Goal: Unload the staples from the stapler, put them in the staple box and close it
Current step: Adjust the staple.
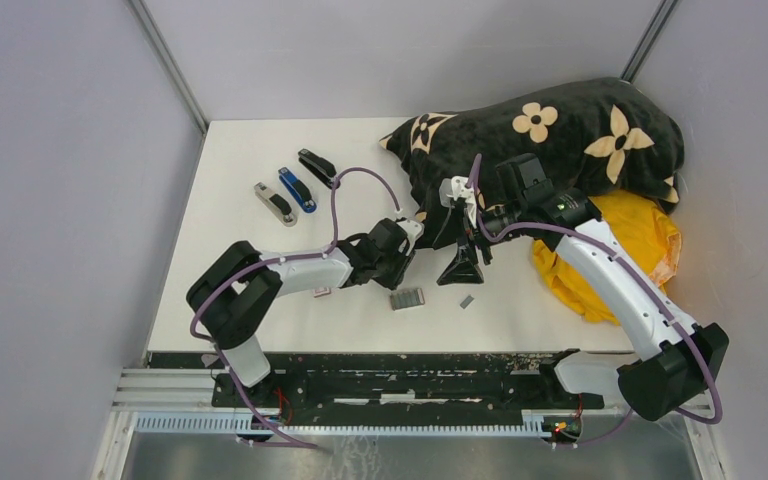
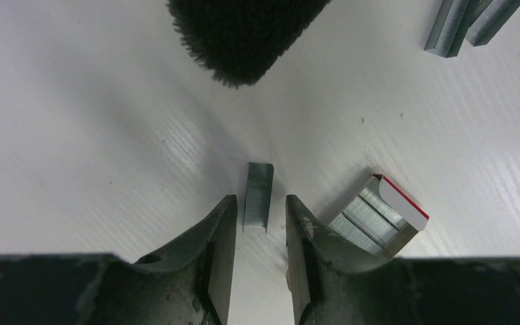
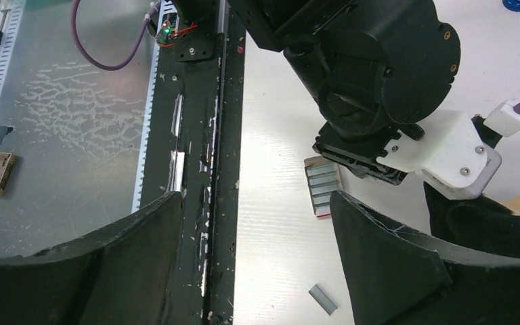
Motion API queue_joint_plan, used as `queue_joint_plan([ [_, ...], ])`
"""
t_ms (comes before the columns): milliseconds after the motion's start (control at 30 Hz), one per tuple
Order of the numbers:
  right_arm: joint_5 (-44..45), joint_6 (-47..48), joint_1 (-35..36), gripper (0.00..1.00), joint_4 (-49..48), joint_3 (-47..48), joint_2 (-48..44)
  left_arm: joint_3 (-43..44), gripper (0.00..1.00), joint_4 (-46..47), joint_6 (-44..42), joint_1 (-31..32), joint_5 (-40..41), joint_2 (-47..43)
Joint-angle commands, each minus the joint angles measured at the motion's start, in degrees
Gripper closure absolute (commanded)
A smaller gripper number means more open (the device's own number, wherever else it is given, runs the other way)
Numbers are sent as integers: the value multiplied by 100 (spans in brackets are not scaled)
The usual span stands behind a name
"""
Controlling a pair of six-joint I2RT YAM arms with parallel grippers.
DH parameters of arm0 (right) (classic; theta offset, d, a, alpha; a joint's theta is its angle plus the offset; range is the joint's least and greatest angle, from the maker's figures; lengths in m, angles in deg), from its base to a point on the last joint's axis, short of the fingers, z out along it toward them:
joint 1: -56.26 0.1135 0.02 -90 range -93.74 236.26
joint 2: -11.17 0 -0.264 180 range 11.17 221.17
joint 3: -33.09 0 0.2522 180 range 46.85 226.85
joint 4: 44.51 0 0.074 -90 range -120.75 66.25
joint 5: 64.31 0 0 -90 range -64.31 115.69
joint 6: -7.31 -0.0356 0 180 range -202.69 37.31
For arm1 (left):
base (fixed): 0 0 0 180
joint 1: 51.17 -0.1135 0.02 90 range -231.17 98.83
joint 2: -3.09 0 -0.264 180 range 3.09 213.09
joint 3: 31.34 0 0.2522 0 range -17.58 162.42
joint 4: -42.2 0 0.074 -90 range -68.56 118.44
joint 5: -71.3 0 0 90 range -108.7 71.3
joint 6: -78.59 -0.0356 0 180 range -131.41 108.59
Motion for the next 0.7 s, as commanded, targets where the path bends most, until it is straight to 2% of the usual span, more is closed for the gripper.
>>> queue_joint_plan([
  [0, -158, -41, -5, 14, -210, -24, -39, 231, 61, -64, 181, 0, 133, 104],
  [167, -144, -59, -7, 14, -227, -30, -31, 234, 66, -133, 250, 21, 204, 166],
  [433, -155, -85, -11, 14, -255, -45, -21, 143, 67, -273, 348, 80, 390, 72],
  [667, -152, -127, -7, 14, -302, -68, -22, 124, 75, -322, 388, 87, 421, 3],
])
